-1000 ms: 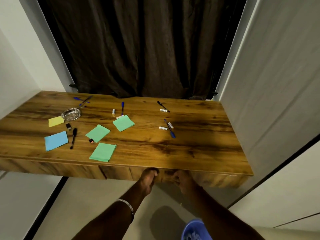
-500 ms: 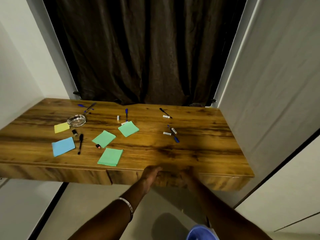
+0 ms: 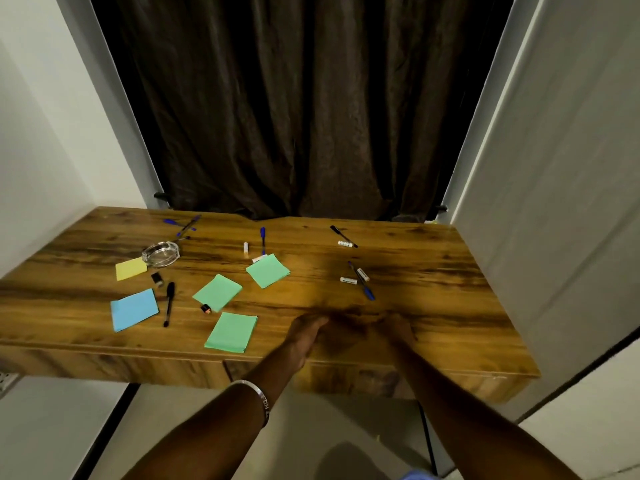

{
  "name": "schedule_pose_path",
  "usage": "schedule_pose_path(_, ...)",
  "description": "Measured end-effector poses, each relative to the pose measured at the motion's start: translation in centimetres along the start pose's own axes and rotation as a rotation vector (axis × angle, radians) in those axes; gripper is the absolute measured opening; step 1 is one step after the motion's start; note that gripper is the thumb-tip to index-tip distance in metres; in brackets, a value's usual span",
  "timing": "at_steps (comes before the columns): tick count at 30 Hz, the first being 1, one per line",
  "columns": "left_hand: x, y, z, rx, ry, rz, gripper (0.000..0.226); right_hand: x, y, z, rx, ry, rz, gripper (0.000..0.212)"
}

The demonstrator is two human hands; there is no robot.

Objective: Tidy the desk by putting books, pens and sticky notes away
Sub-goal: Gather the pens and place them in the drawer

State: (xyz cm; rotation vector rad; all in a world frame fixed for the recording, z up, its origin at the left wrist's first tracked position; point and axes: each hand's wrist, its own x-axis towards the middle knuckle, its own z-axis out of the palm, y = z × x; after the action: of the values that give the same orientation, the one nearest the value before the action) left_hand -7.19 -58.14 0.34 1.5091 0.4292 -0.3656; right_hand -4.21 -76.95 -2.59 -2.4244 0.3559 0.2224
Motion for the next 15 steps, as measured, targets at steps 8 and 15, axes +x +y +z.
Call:
schedule_pose_path(8, 8.6, 3.0, 1.6, 0.058, 0.001, 0.005, 0.023, 7.0, -1.1, 0.0, -0.089, 0.088, 0.05, 0.042)
schedule_pose_path(15, 13.3, 4.5, 3.0, 0.05, 0.034, -0.034, 0.025, 11.6, -0.9, 0.7, -0.247, 0.024, -0.029, 0.049)
